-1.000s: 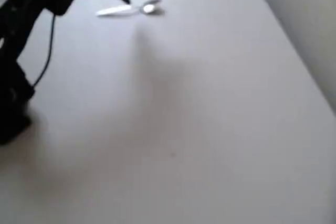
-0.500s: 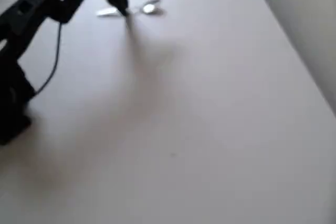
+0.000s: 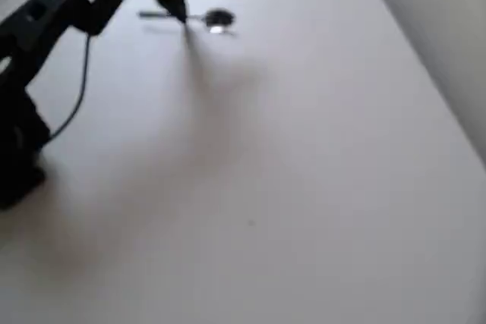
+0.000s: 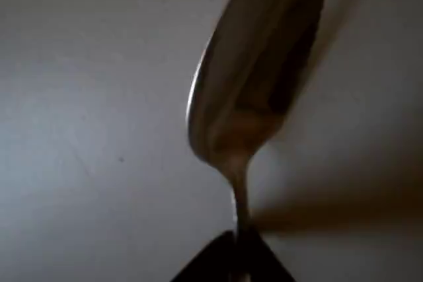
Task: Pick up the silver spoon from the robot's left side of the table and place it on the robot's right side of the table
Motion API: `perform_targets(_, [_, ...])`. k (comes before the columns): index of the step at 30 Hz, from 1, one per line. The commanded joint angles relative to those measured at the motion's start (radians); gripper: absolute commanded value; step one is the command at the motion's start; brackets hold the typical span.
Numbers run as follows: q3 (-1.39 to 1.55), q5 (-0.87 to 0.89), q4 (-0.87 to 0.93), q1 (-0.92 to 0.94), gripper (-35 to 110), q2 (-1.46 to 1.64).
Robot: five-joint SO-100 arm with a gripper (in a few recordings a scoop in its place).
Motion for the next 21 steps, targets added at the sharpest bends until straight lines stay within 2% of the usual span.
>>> perform_targets(1, [-0.025,0.012,0.012,0.025,-2,0.146])
perform_targets(13, [0.202,0.017,0.012,-0.011,-2,0.469])
perform_targets(21, [0.291,0.014,0.012,-0.003,-2,0.56])
